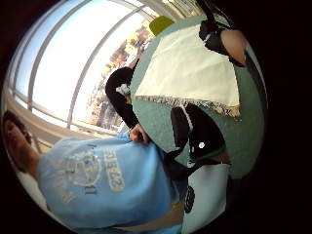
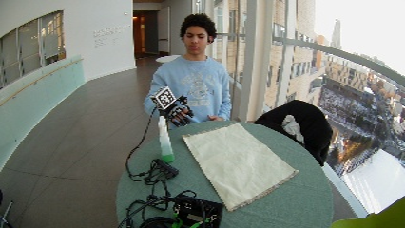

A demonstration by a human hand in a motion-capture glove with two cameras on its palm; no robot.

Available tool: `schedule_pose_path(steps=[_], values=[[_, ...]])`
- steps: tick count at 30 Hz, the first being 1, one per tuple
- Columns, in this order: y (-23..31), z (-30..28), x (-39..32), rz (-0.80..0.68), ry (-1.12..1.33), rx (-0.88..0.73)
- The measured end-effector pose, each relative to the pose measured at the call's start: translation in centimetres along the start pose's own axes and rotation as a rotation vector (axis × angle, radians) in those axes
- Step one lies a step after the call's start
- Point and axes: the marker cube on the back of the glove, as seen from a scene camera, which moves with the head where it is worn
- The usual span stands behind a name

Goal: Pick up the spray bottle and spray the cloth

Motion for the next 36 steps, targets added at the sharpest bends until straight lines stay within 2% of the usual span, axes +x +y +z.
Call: schedule_pose_path(steps=[5,12,16,21,36], values=[[-0.3,-2.1,3.4,0.213,-0.049,0.135],[-0.1,-3.2,7.8,0.229,-0.266,0.192],[-1.6,-2.7,9.7,0.32,-0.4,0.309],[-3.7,-1.4,11.8,0.396,-0.514,0.315],[-9.4,1.5,14.2,0.459,-0.642,0.293]])
